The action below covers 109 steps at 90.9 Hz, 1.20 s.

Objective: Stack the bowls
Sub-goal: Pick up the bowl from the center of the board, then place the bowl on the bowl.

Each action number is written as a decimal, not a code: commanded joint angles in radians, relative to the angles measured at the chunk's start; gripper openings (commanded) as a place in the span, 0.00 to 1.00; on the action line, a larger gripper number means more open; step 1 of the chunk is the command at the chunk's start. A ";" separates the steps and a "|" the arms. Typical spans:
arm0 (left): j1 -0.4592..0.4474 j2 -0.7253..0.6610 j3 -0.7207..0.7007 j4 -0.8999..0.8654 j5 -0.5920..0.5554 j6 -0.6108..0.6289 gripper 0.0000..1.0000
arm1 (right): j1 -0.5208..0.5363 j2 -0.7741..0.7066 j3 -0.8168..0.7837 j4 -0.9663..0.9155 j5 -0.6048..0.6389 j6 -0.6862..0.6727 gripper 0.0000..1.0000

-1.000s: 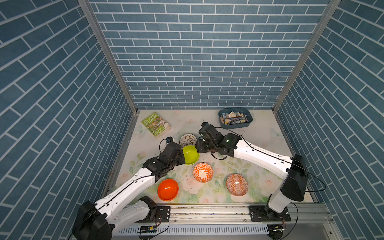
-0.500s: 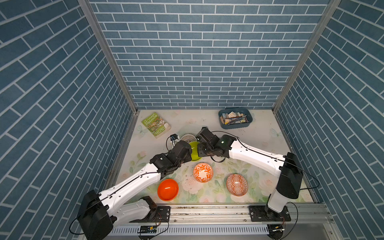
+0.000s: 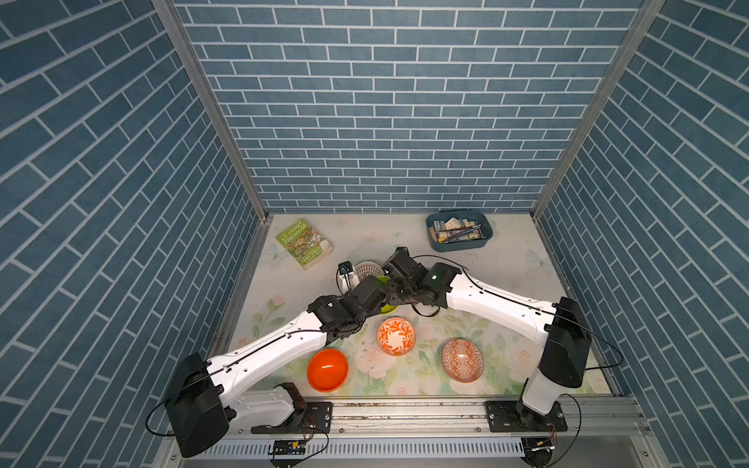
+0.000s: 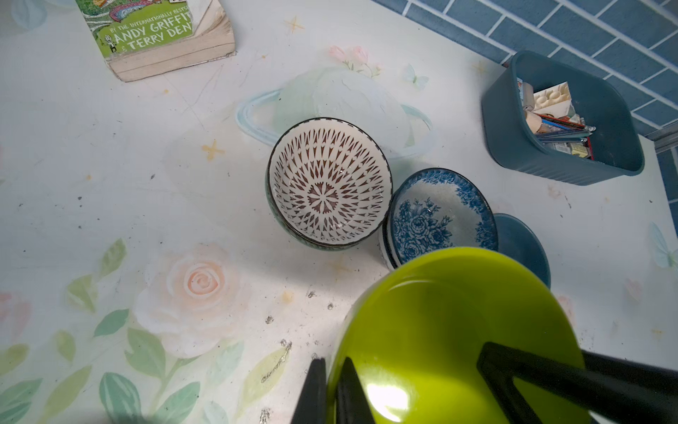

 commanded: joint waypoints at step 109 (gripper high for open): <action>-0.037 -0.219 -0.109 0.158 -0.020 0.059 1.00 | -0.305 -0.386 -0.343 0.055 -0.056 -0.055 0.00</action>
